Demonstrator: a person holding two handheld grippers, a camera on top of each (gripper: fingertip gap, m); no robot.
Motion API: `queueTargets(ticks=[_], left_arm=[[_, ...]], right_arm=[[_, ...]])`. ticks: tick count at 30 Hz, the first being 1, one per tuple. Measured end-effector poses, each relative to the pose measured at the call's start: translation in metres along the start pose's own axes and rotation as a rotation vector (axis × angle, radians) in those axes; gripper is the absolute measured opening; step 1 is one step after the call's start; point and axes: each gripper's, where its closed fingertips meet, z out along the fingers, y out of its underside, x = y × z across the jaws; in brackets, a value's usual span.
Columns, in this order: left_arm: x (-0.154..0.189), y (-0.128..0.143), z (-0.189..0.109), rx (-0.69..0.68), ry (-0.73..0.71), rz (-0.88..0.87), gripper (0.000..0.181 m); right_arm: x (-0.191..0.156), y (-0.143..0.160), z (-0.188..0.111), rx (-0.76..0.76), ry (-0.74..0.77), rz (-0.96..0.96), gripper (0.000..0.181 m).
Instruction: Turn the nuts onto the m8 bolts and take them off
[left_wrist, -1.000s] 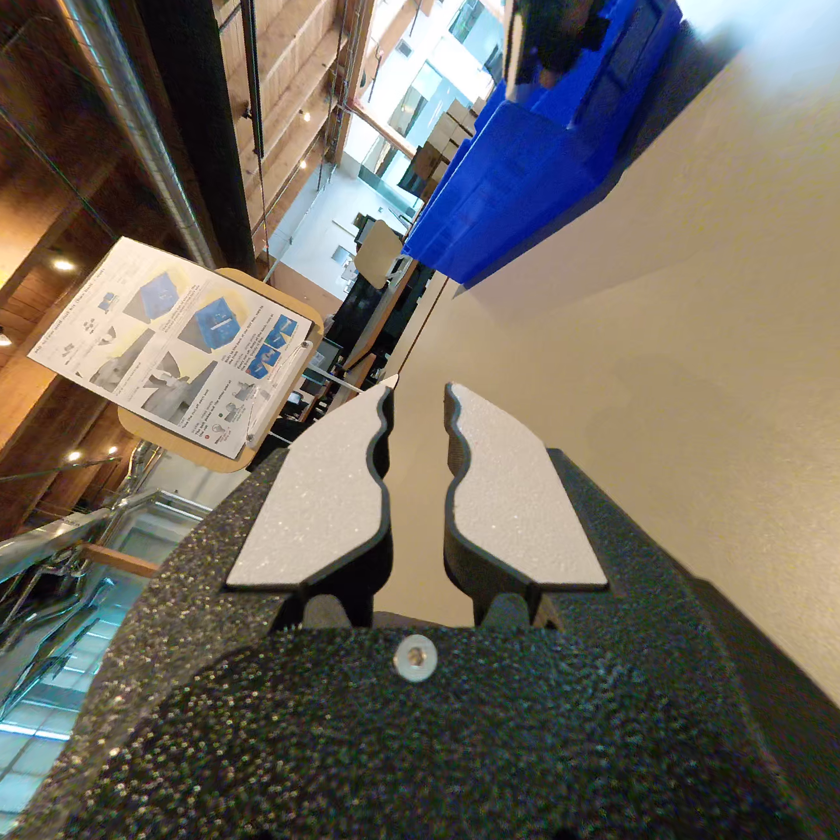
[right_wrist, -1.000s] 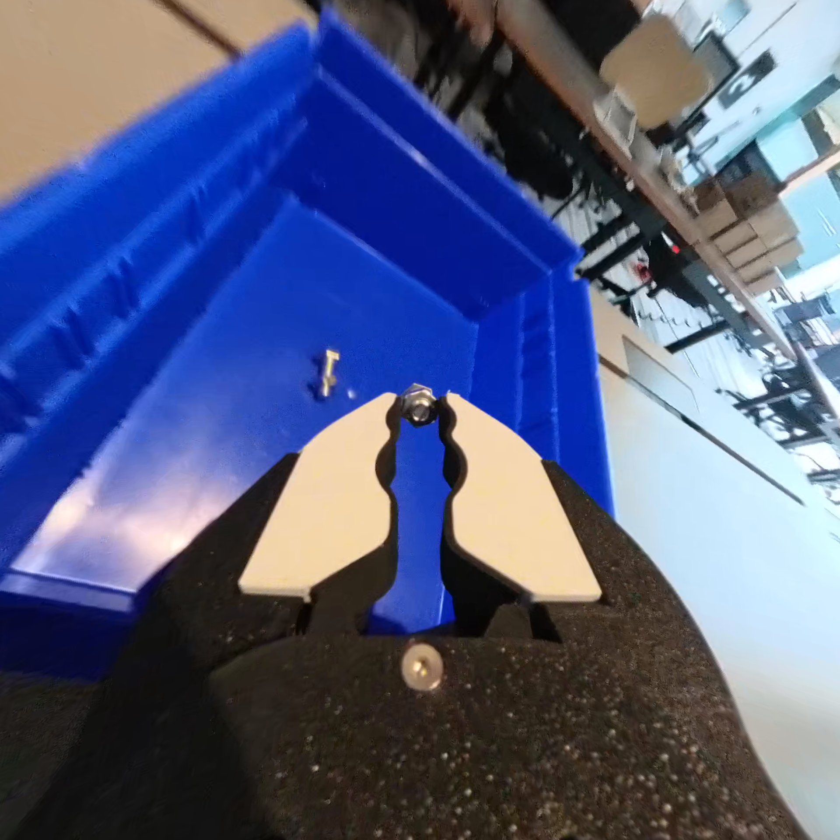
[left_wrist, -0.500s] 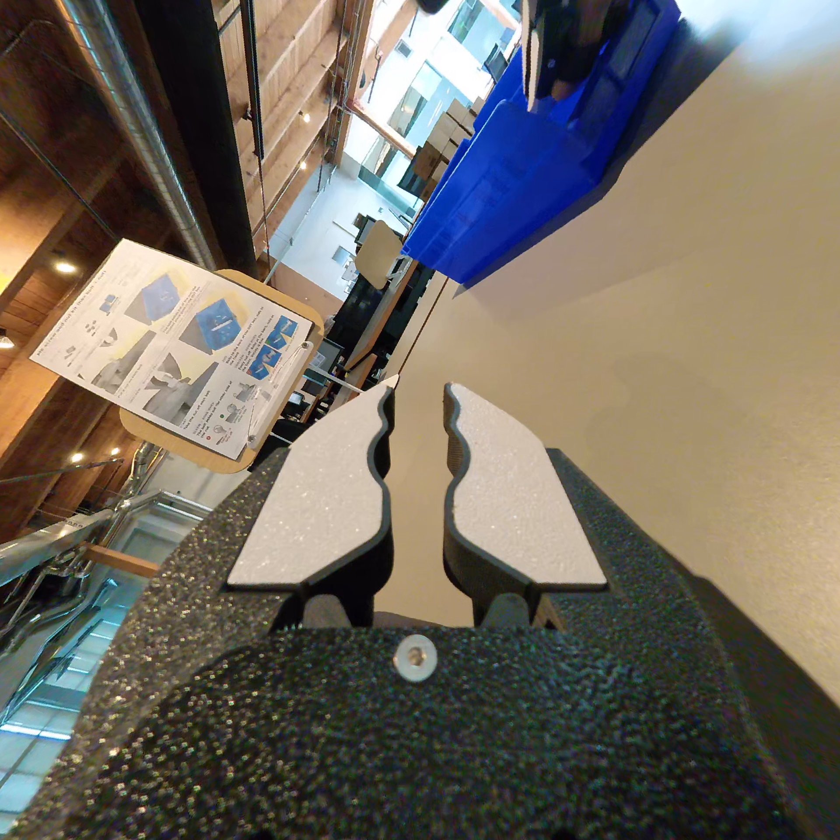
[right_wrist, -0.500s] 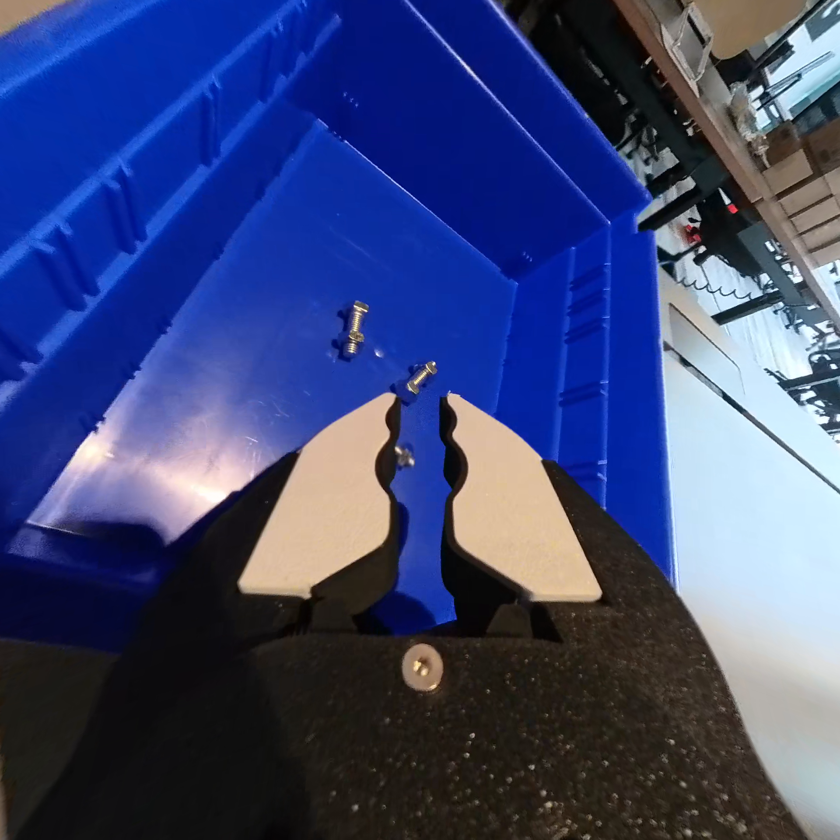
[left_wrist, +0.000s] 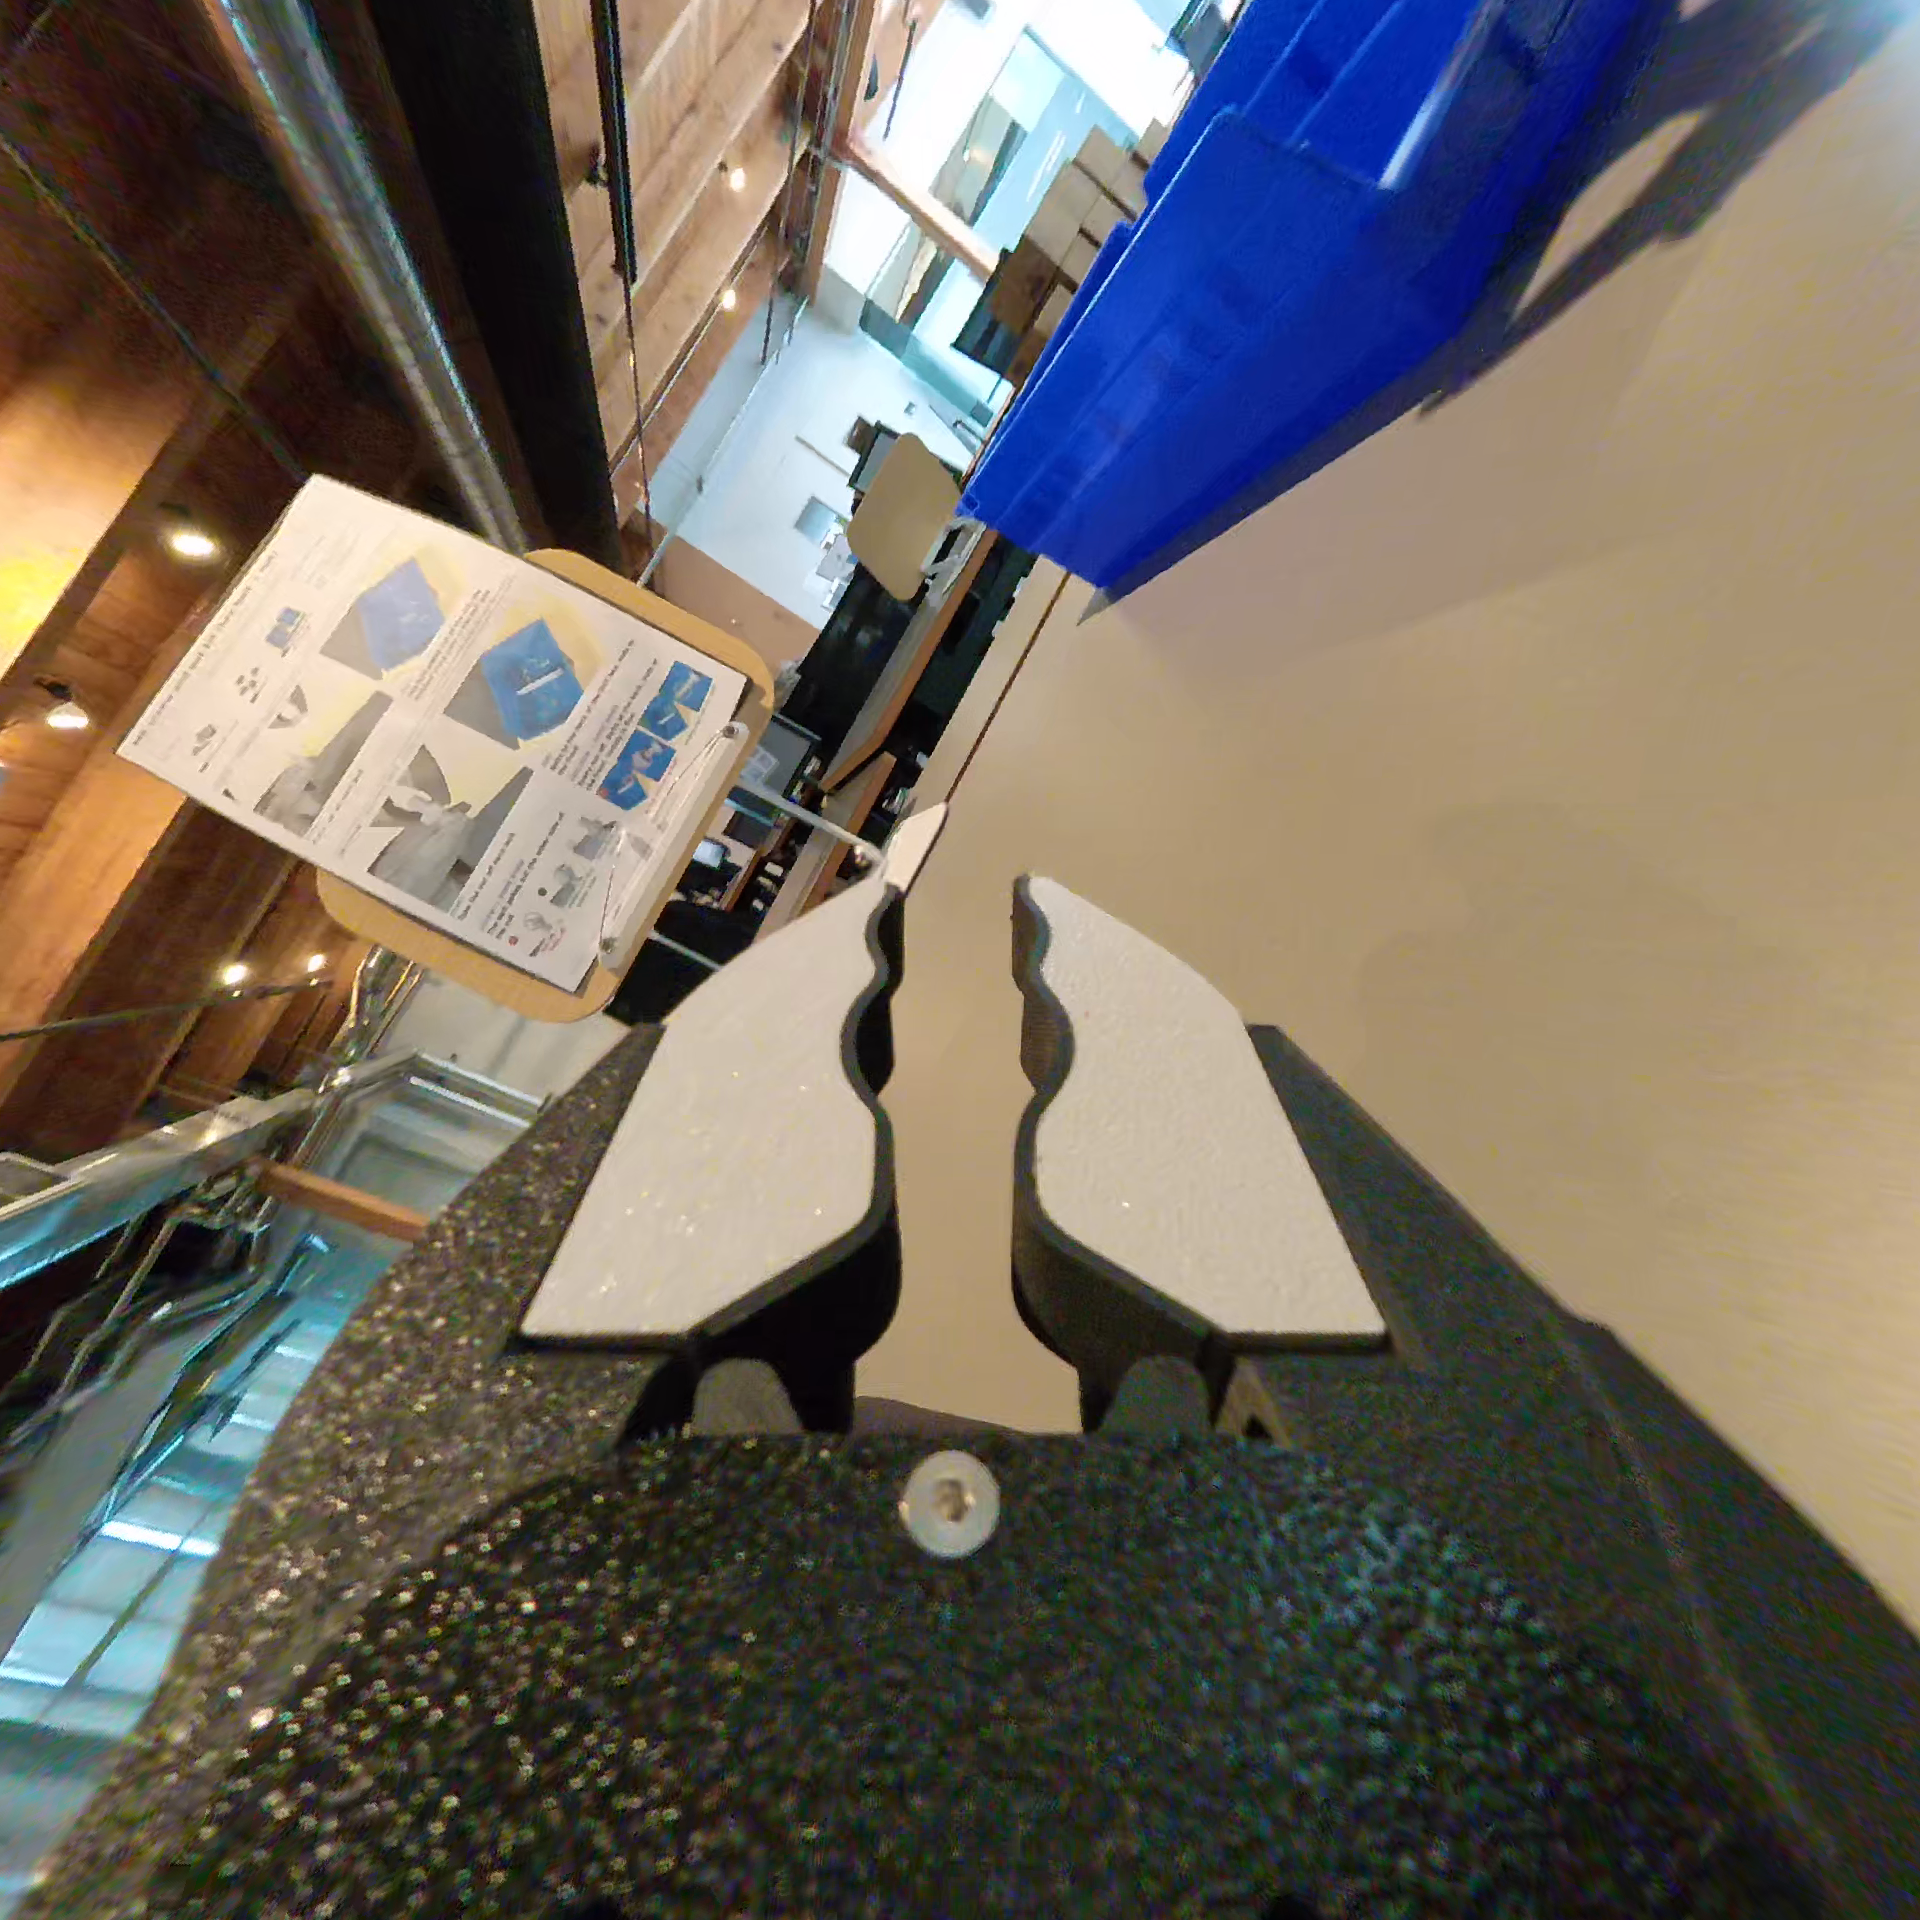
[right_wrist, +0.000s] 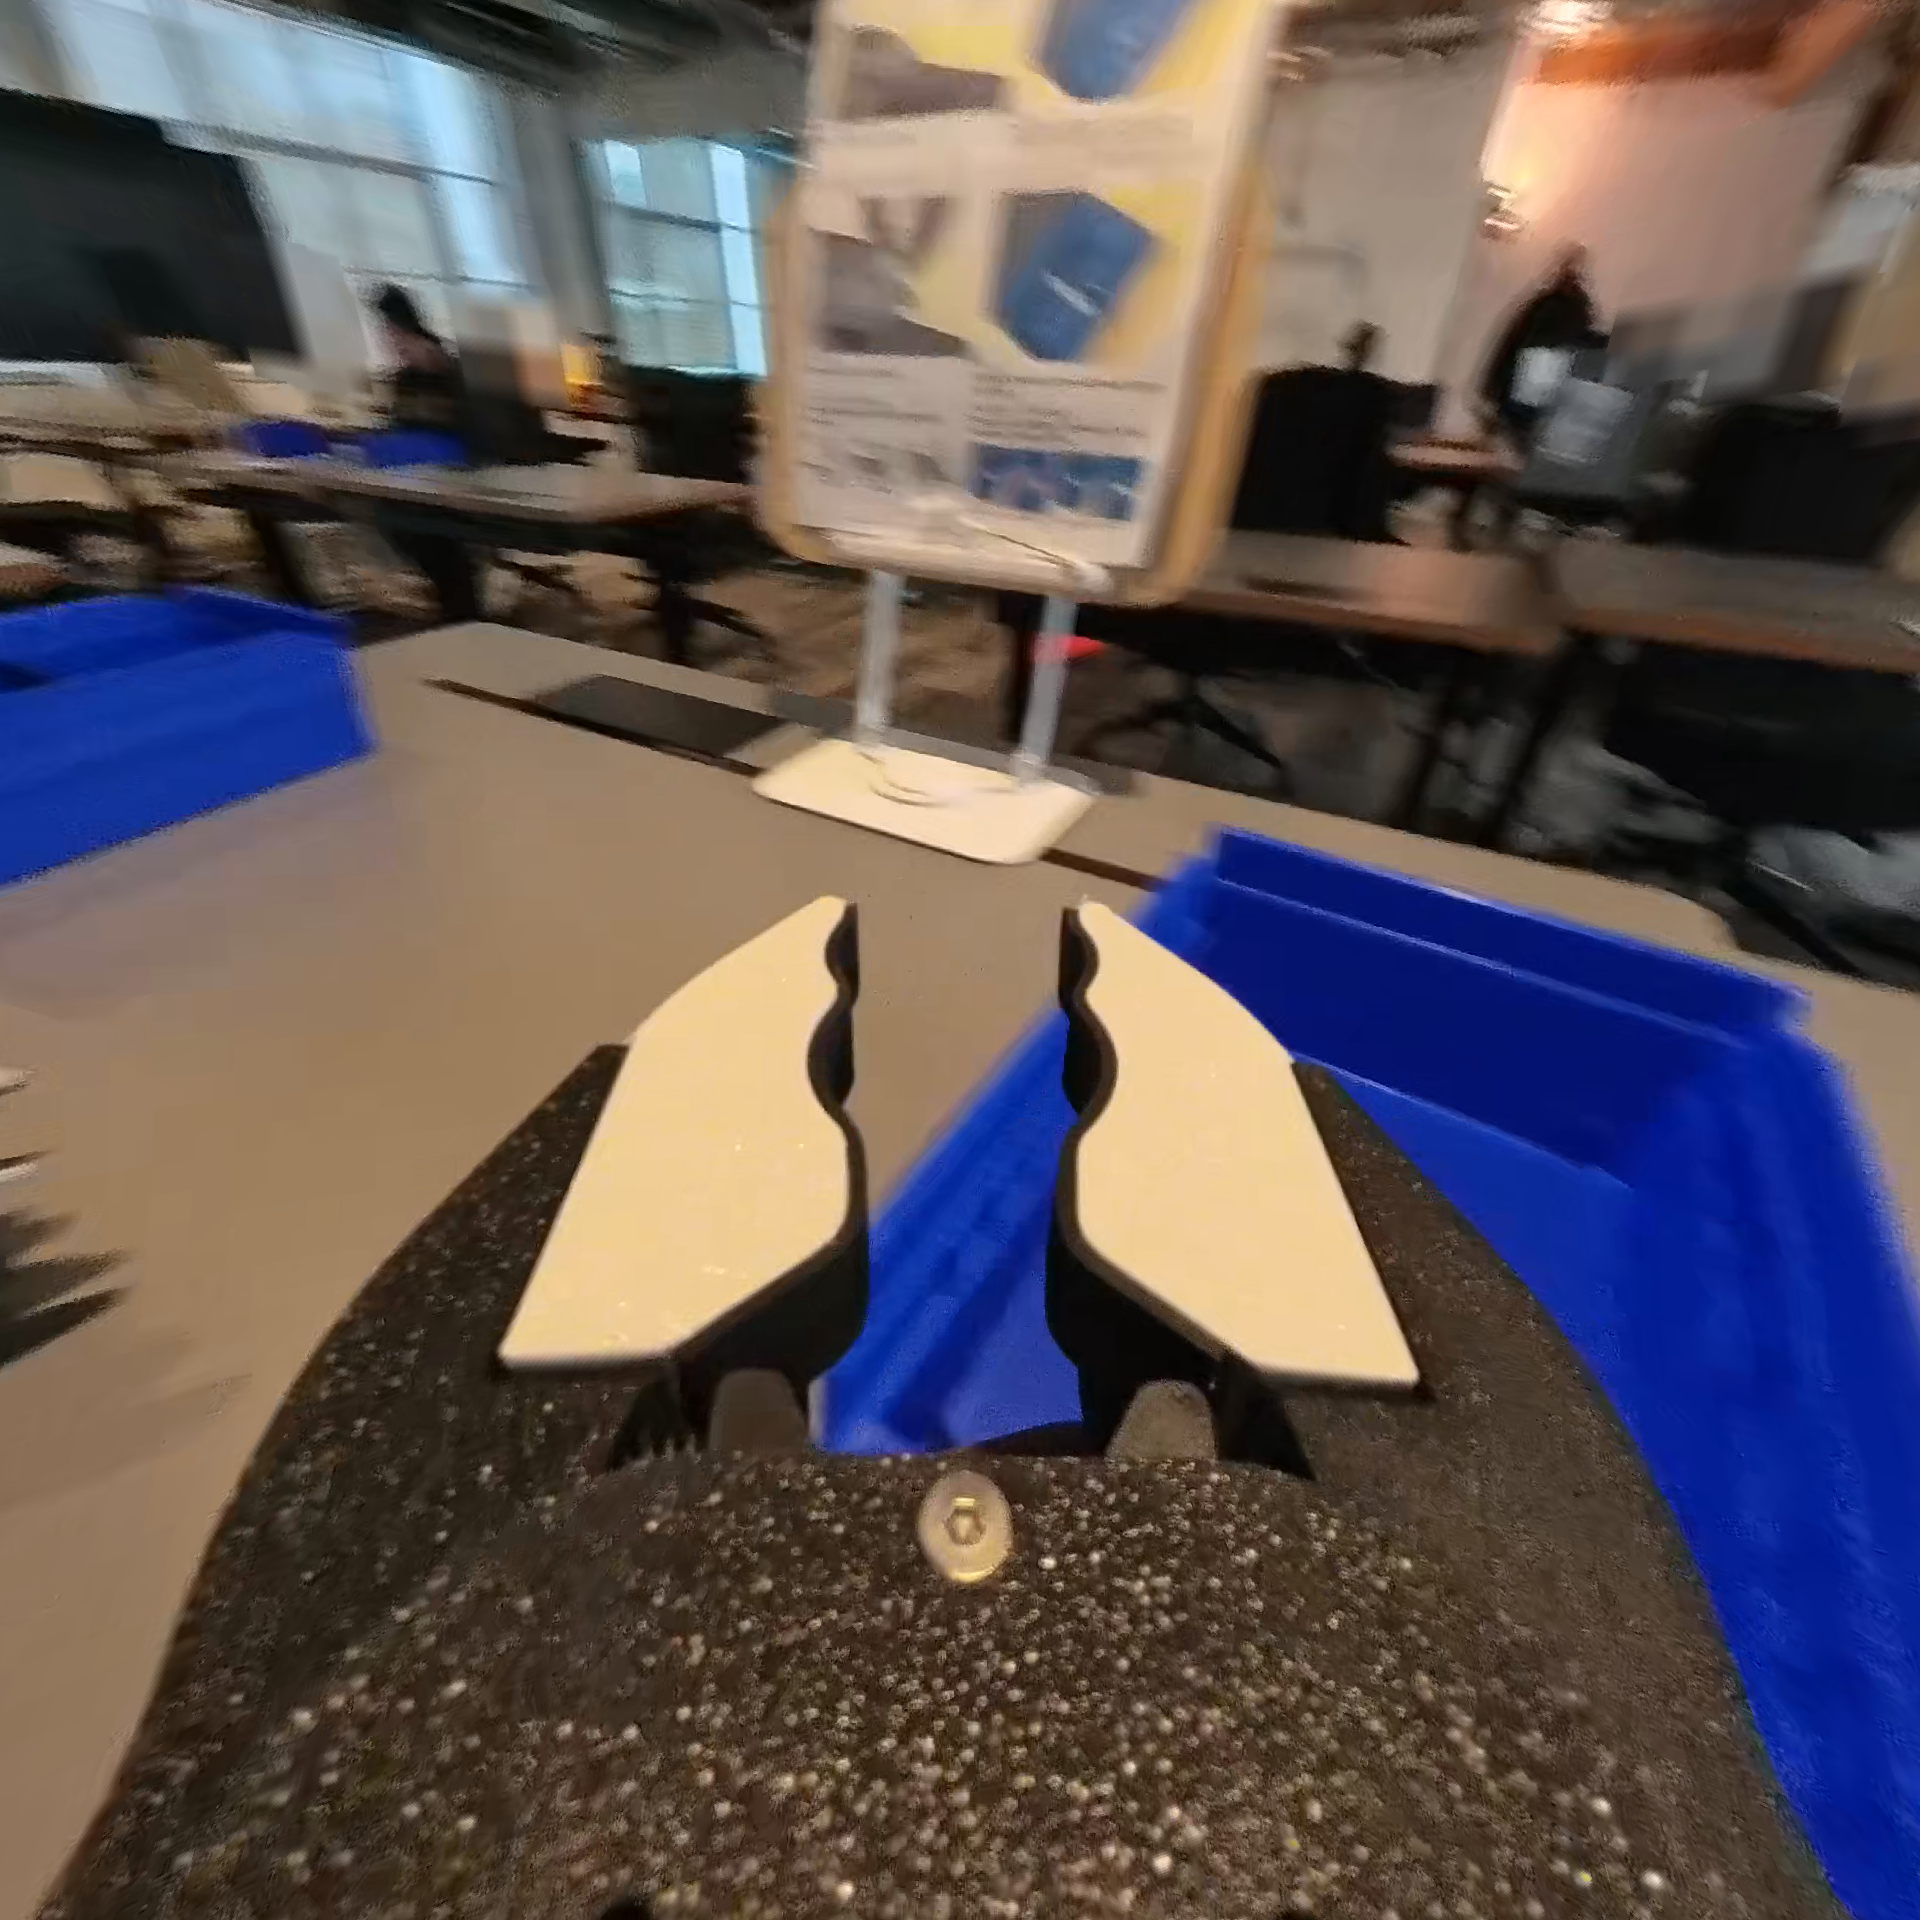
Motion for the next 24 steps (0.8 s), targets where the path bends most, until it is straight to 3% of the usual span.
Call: queueTargets(ticks=[3, 6, 10, 13, 16, 24], left_arm=[[-0.007, 0.008, 0.001, -0.039, -0.031, -0.025, 0.019], [-0.015, 0.014, 0.001, -0.063, -0.064, -0.074, 0.018], [-0.024, 0.021, 0.000, -0.081, -0.083, -0.165, 0.018], [-0.030, 0.021, -0.002, -0.051, -0.079, -0.276, 0.019], [-0.034, 0.023, -0.003, -0.027, -0.057, -0.408, 0.021], [-0.054, 0.030, -0.020, 0.008, -0.089, -0.554, 0.027]], right_arm=[[-0.084, -0.009, 0.013, 0.033, -0.236, -0.041, 0.039], [-0.161, 0.005, 0.031, 0.049, -0.394, -0.073, 0.037], [-0.220, 0.050, 0.054, 0.017, -0.435, -0.136, 0.033], [-0.228, 0.076, 0.063, -0.007, -0.330, -0.320, 0.030], [-0.221, 0.078, 0.063, 0.024, -0.195, -0.558, 0.024], [-0.222, 0.109, 0.069, -0.106, -0.202, -0.643, 0.026]])
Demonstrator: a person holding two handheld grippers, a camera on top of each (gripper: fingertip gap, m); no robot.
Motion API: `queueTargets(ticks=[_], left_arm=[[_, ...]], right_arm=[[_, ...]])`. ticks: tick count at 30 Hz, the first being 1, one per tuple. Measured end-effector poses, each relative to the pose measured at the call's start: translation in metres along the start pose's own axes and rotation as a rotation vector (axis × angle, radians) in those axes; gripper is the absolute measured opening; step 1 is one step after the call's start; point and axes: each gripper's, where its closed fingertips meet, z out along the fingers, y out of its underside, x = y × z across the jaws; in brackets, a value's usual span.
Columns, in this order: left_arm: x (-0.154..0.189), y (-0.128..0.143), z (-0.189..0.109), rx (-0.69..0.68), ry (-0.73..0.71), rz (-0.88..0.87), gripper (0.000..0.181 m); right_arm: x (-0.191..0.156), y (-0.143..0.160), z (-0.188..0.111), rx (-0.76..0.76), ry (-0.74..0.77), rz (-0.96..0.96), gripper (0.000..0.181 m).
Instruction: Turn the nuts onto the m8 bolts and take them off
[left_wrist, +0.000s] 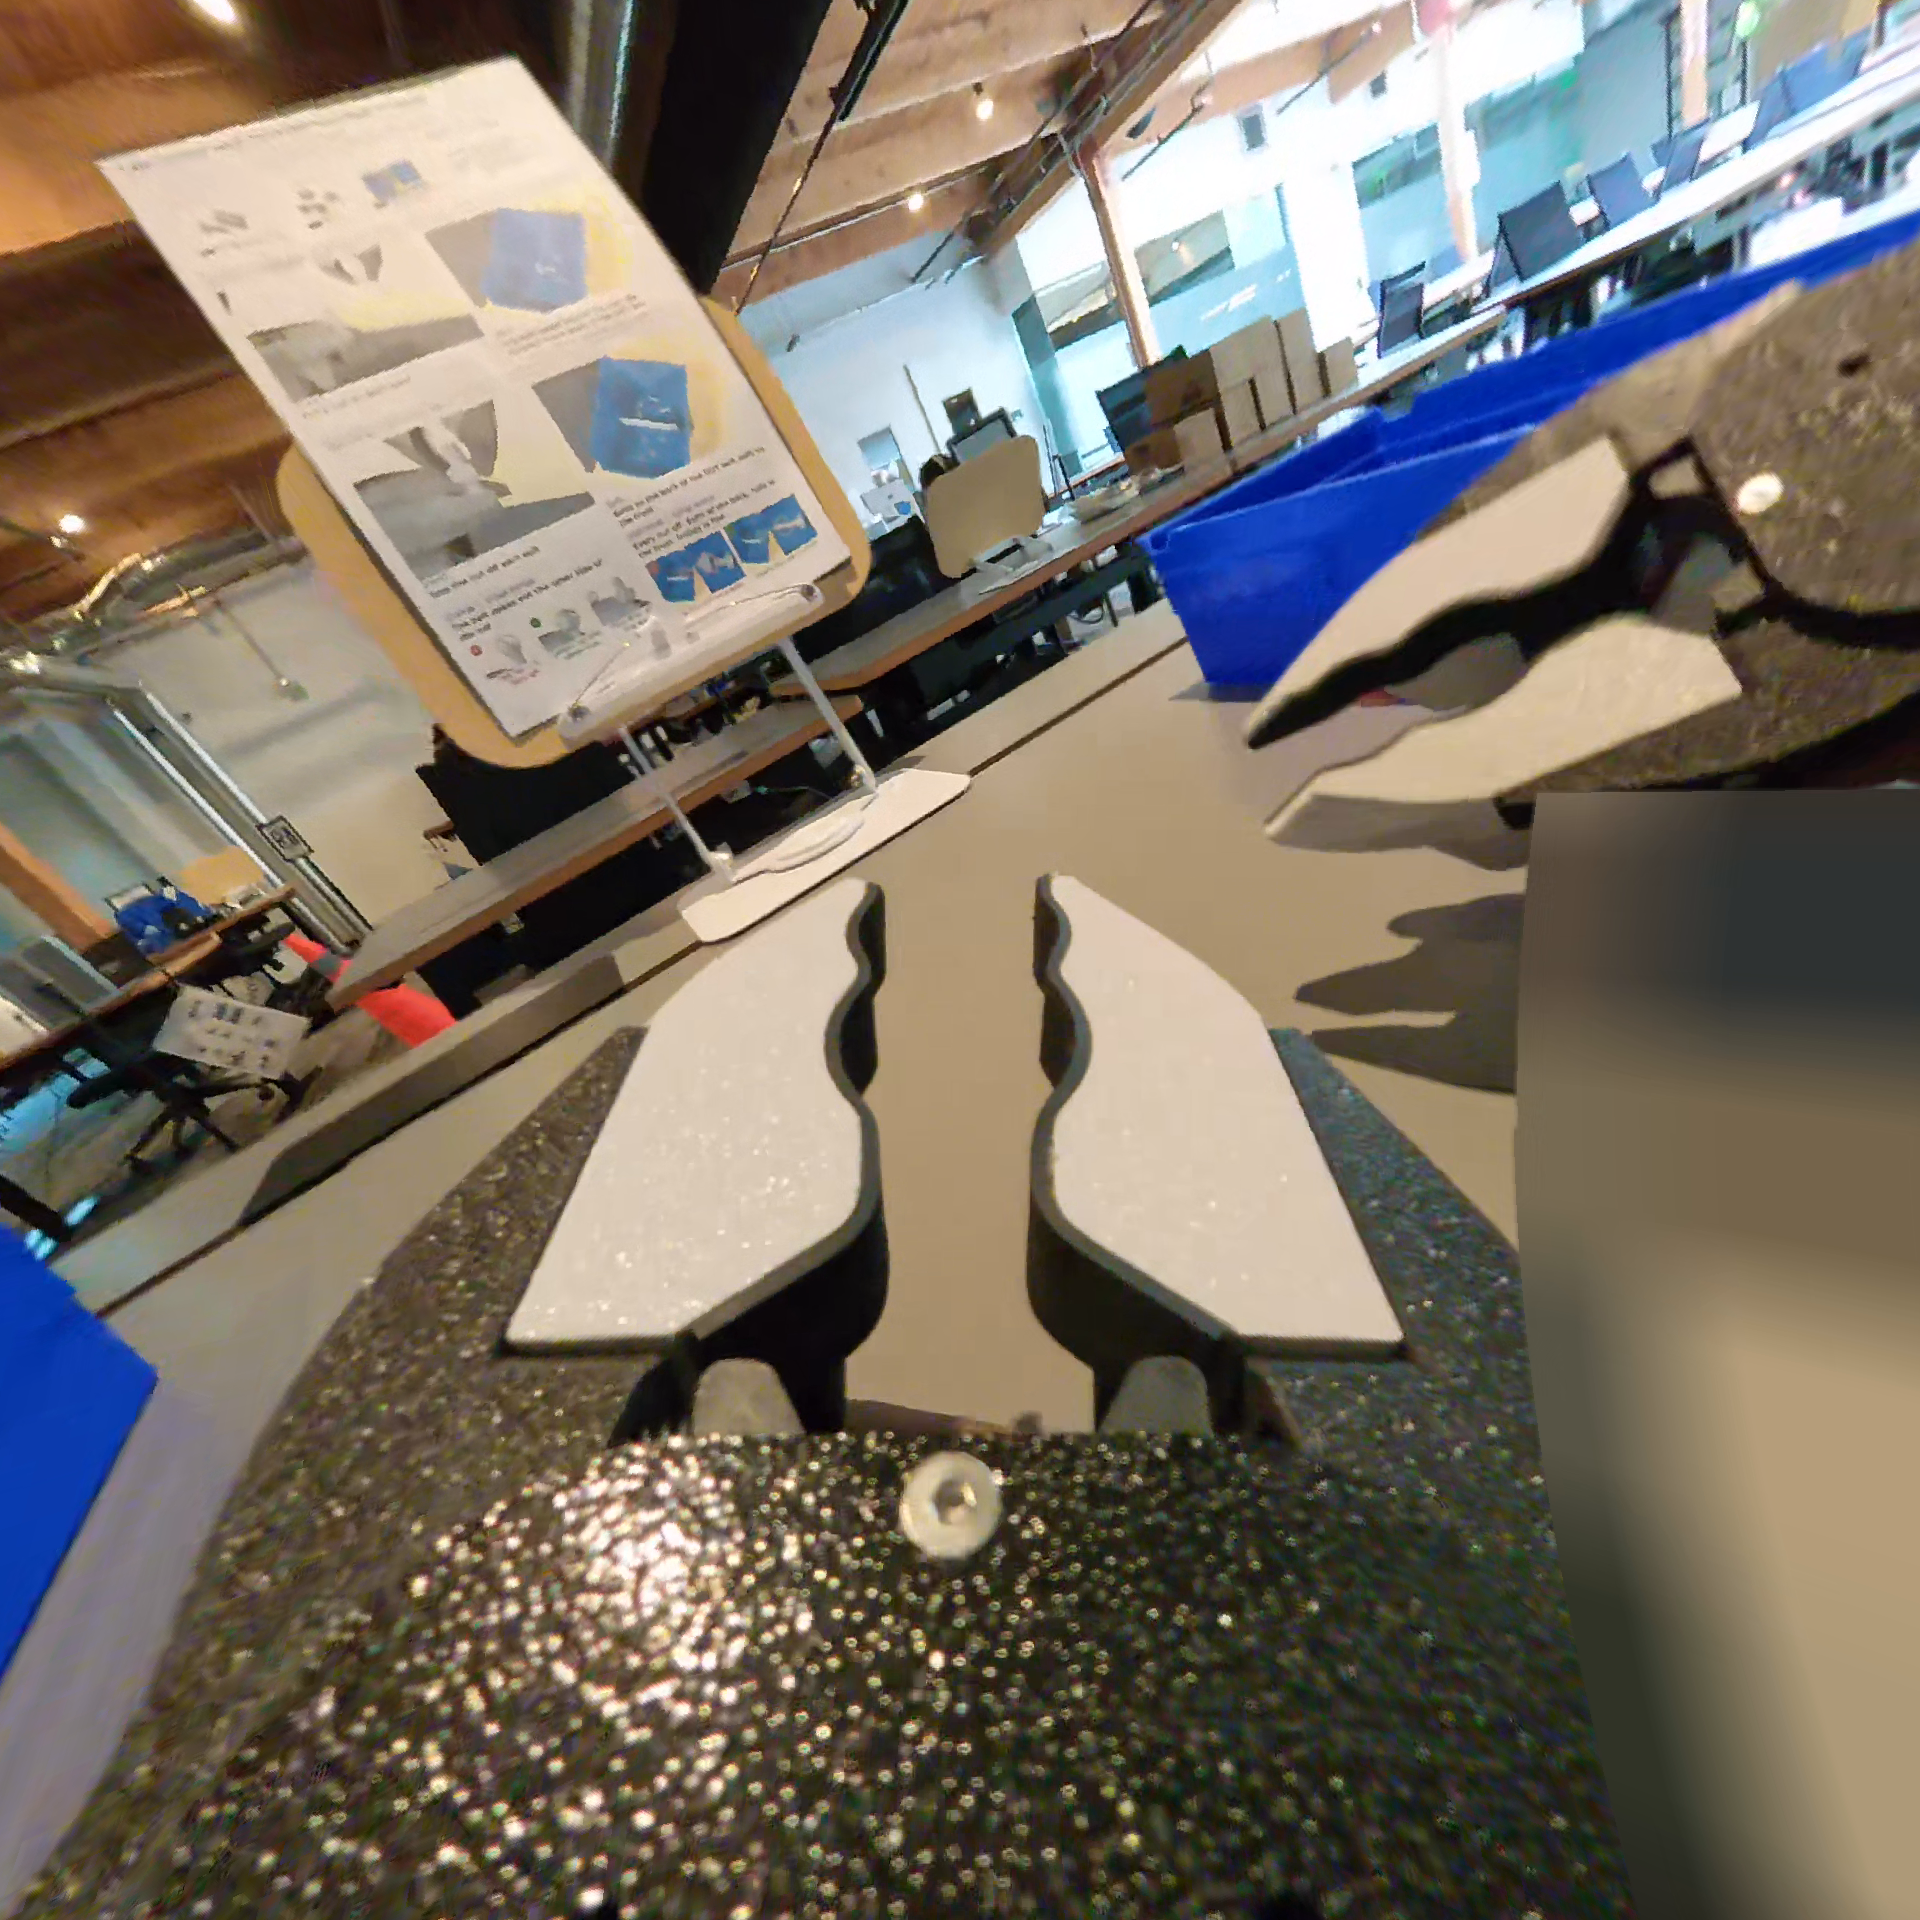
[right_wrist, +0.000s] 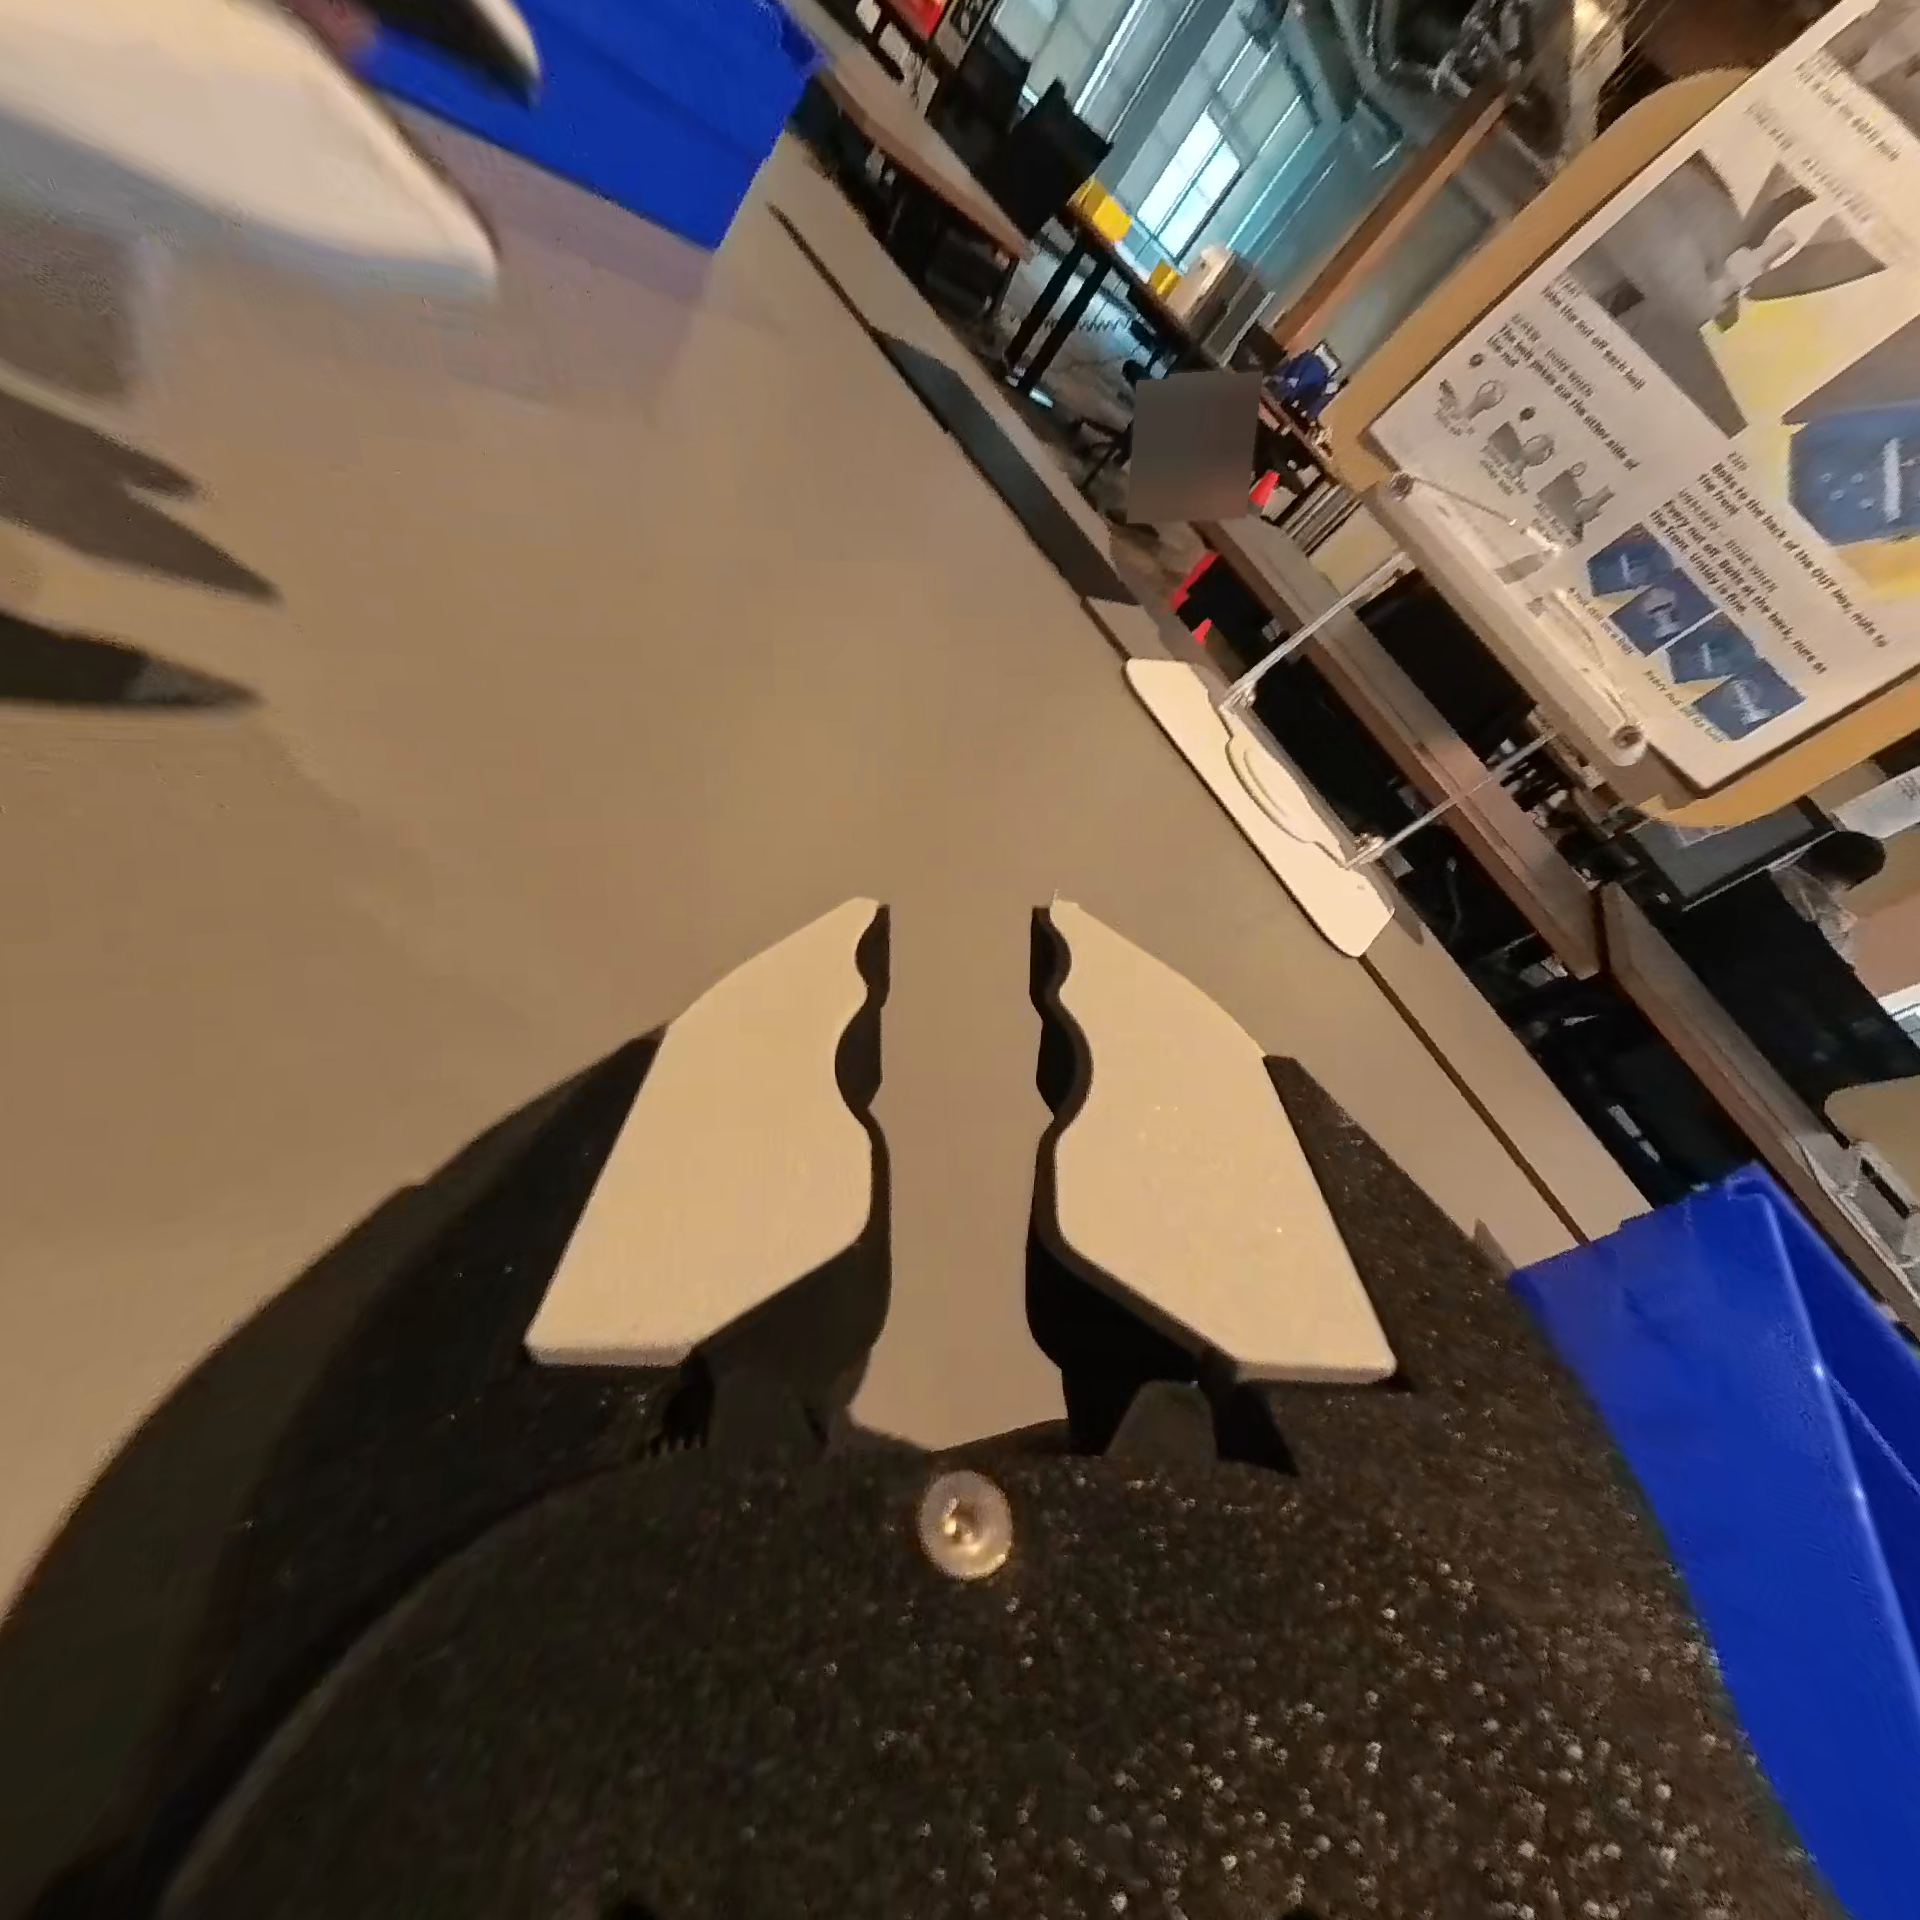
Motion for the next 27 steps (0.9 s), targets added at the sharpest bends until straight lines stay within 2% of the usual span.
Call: queueTargets(ticks=[2, 4, 8, 11, 14, 16, 19, 24, 27], left_arm=[[-0.027, -0.006, -0.015, 0.012, -0.033, -0.042, 0.027], [-0.068, -0.016, -0.034, 0.019, -0.077, -0.055, 0.029], [-0.185, -0.018, -0.076, -0.101, -0.240, -0.014, 0.033], [-0.269, 0.008, -0.110, -0.280, -0.355, -0.024, 0.034], [-0.320, 0.051, -0.135, -0.470, -0.398, -0.029, 0.035], [-0.339, 0.080, -0.144, -0.555, -0.410, -0.047, 0.039], [-0.349, 0.114, -0.146, -0.591, -0.412, -0.085, 0.041], [-0.355, 0.149, -0.150, -0.655, -0.397, -0.073, 0.041], [-0.358, 0.159, -0.158, -0.709, -0.396, -0.074, 0.041]], right_arm=[[-0.003, 0.007, 0.001, -0.030, -0.024, 0.008, 0.026], [-0.005, 0.015, 0.003, -0.062, -0.053, 0.039, 0.028], [-0.005, 0.025, 0.006, -0.100, -0.081, 0.097, 0.030], [-0.003, 0.025, 0.006, -0.096, -0.083, 0.120, 0.030], [-0.003, 0.024, 0.005, -0.089, -0.089, 0.118, 0.030], [-0.005, 0.024, 0.004, -0.094, -0.093, 0.107, 0.030], [-0.010, 0.024, 0.004, -0.094, -0.112, 0.072, 0.029], [-0.023, 0.026, 0.013, -0.118, -0.224, 0.044, 0.027], [-0.024, 0.023, 0.026, -0.110, -0.288, 0.066, 0.027]])
